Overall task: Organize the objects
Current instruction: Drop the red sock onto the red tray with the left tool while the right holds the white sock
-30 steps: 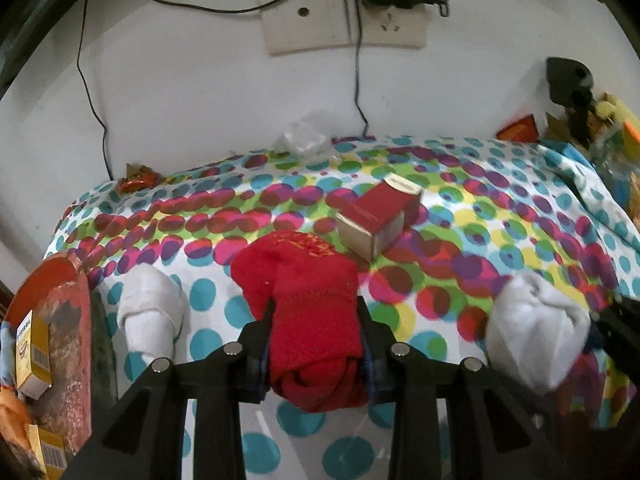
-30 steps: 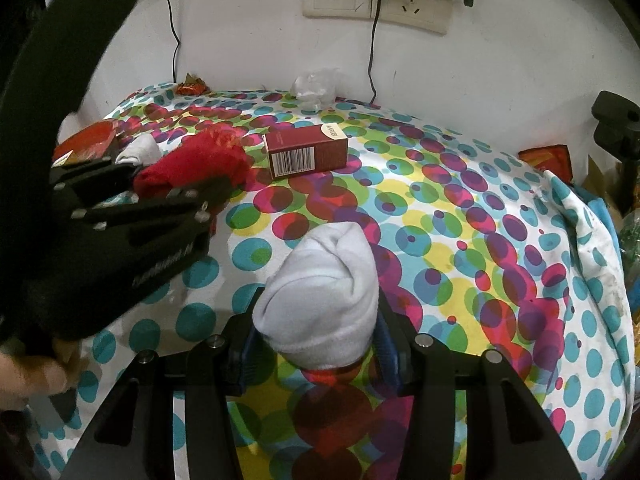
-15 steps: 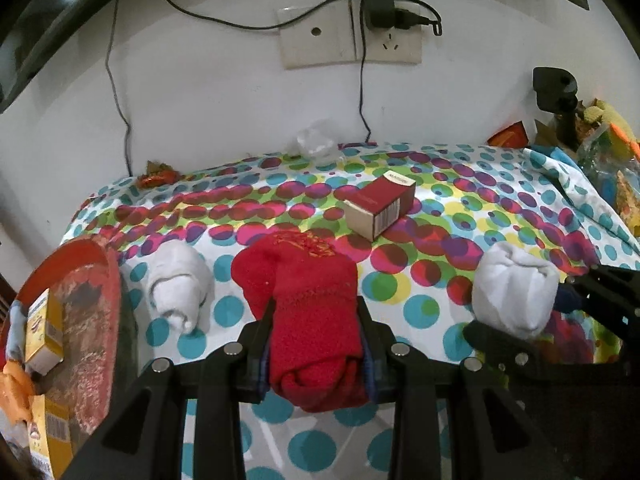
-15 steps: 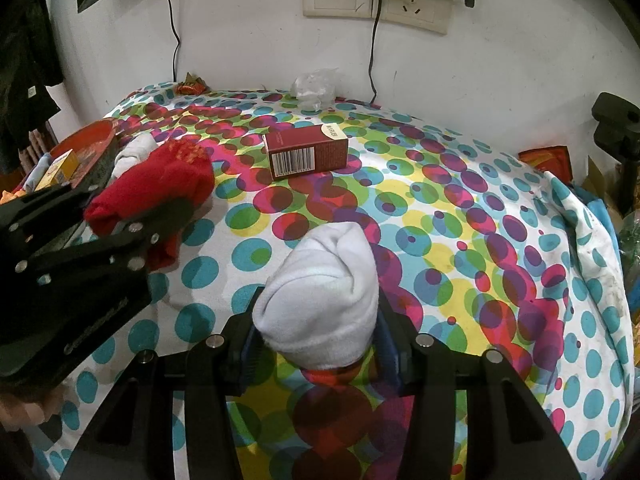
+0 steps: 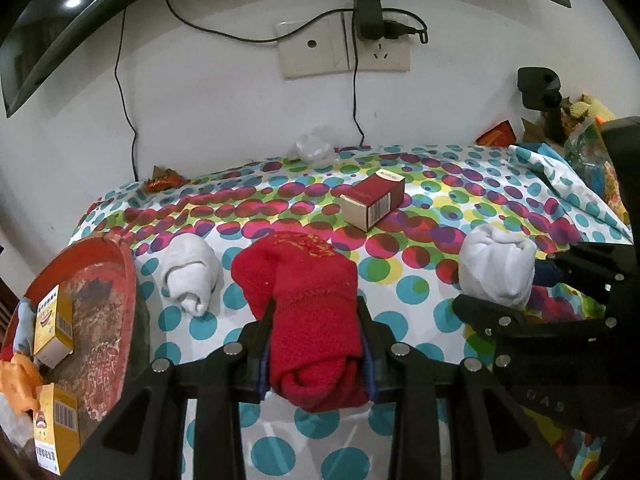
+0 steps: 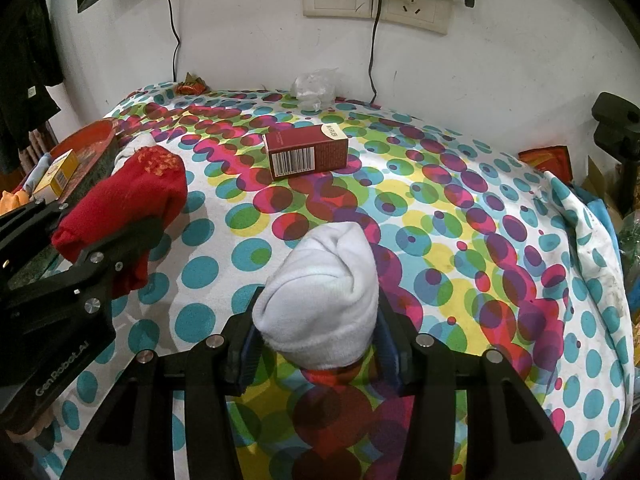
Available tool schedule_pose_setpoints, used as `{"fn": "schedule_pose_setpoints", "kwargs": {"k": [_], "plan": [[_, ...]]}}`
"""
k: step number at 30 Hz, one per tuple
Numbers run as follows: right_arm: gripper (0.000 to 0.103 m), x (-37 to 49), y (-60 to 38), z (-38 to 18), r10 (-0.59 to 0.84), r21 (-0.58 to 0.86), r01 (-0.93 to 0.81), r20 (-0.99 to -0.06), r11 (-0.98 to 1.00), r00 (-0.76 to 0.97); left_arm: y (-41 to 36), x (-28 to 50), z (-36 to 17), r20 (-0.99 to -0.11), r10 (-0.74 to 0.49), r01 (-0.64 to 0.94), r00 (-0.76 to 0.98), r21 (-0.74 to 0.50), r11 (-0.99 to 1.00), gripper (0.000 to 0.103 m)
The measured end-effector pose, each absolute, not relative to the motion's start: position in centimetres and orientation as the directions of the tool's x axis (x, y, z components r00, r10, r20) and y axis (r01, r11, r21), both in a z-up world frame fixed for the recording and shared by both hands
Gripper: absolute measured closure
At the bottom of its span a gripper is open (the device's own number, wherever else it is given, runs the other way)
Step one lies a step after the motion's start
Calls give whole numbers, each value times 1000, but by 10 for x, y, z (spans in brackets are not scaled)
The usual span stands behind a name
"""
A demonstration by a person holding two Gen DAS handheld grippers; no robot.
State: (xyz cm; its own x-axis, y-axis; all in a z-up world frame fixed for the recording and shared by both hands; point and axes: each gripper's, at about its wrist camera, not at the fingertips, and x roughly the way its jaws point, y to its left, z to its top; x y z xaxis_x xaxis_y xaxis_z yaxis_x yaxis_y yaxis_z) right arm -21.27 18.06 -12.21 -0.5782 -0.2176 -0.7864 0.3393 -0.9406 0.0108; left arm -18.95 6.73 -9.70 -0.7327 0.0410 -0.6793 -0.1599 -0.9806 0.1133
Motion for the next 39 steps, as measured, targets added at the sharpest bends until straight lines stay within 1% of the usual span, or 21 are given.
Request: {"fn": "schedule_pose_setpoints", "kwargs": {"k": [5, 8, 14, 23, 28, 34, 36, 39], "plan": [[57, -212, 183, -122, -213, 8, 335, -787, -942, -580, 61, -185, -98, -691, 49, -157, -721, 94, -983, 69], [57, -212, 182, -123, -212, 8, 334, -787, -942, -580, 58, -180, -99, -695, 41, -162, -718, 110, -981, 69], [56, -211, 181, -123, -209, 7, 330, -787, -944, -581, 49, -171, -102, -716, 78, -195, -694, 82, -977, 69], [56, -211, 180, -124, -206, 5, 327, -787, -945, -582, 34, -156, -105, -731, 53, -233, -680, 147, -961, 69], [56, -210, 180, -124, -205, 5, 326, -787, -945, -582, 23, -145, -93, -719, 49, -251, -693, 177, -952, 69], [56, -210, 179, -124, -201, 3, 323, -787, -946, -583, -2, -142, -82, -715, 18, -219, -698, 189, -957, 69], [55, -210, 180, -124, -200, 3, 320, -787, -947, -583, -11, -142, -80, -722, 12, -199, -692, 175, -964, 69], [55, -210, 179, -124, -199, 1, 321, -787, -947, -584, -23, -140, -73, -720, 36, -190, -693, 134, -973, 69]]}}
